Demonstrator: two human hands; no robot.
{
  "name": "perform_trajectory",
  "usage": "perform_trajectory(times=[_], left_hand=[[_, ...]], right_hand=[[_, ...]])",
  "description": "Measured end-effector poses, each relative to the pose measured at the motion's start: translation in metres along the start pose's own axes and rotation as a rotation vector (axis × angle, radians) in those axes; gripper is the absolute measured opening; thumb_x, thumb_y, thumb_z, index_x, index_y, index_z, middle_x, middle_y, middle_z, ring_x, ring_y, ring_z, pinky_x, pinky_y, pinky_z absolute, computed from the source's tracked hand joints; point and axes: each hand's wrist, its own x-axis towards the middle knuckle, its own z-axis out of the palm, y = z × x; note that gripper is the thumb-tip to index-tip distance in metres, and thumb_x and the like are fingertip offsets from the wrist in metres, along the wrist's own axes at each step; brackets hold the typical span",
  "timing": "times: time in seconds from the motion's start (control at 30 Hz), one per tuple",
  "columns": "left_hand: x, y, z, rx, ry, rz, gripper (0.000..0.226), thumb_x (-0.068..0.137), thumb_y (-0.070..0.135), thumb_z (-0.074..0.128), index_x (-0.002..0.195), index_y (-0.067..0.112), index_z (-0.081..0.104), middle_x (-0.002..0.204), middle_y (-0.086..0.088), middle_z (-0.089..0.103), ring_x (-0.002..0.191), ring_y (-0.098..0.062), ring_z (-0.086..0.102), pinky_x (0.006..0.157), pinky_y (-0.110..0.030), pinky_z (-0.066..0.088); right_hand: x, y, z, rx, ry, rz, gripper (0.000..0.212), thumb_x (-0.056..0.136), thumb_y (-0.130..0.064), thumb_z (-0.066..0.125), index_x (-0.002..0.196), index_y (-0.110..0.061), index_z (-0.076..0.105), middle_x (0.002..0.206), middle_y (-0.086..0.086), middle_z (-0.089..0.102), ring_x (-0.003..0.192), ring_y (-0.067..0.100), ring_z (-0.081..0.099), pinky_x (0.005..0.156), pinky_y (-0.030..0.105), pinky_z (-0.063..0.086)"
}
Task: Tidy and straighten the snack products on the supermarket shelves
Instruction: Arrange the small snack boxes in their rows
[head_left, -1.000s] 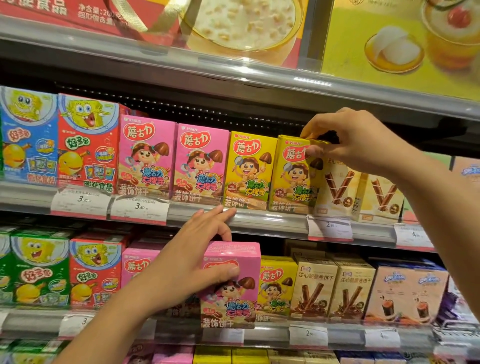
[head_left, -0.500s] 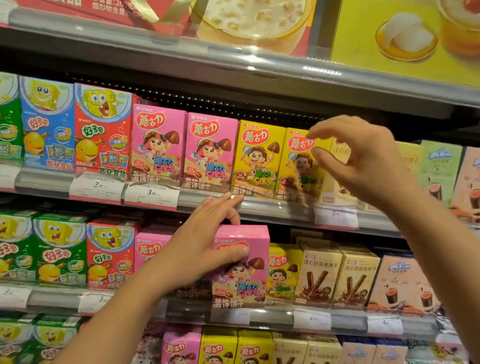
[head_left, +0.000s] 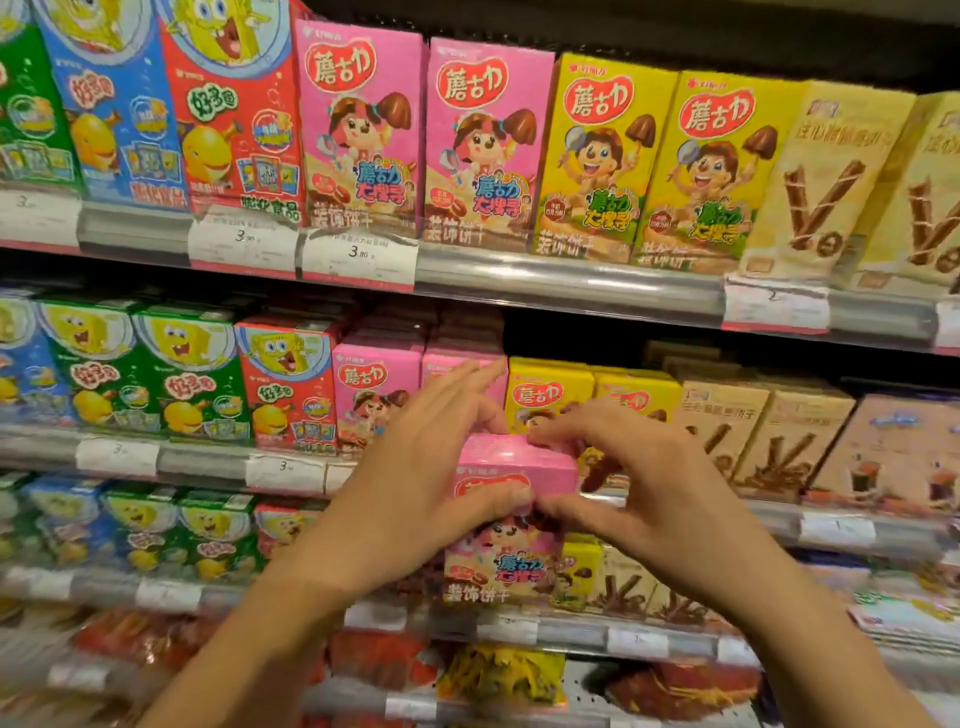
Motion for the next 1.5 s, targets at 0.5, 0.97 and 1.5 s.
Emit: perform_trajectory(times=[0.5,0.97,1.5], left_hand=[[-0.149,-0.15,-0.027,0.387,0.252,-0.382,0.046,0.097,0.035,0.051,0.135,0.01,0.061,0.139,0.0,0.06,0.133,-0.02,0.052,0.114,-0.046,0.041],[-0.166,-0.185,-0.011,0.515,0.051,-0.396,0.07,0.088,0.029,0.058,0.155,0.018,0.04,0.16,-0.006,0.037,0.15,-0.029,0.03,0.114,-0.055,0.034],[-0.171,-0.189,-0.009,0.532,-0.003,-0.403,0.093,0.081,0.026,0.071,0.161,0.021,0.025,0.168,-0.003,0.022,0.155,-0.028,0.018,0.115,-0.054,0.038]], right_hand=[[-0.034,-0.003,0.179,0.047,-0.076,0.277,0.045,0.089,-0.026,0.075,0.125,-0.039,0.053,0.118,-0.023,0.052,0.107,-0.007,0.053,0.082,0.016,0.046],[-0.009,-0.015,0.256,-0.055,-0.005,0.358,0.042,0.088,-0.019,0.076,0.125,-0.026,0.057,0.119,-0.014,0.054,0.106,0.004,0.055,0.083,0.02,0.047],[0.014,0.005,0.311,-0.211,0.021,0.284,0.037,0.086,-0.019,0.079,0.118,-0.023,0.06,0.115,-0.003,0.063,0.093,0.024,0.065,0.072,0.037,0.054]])
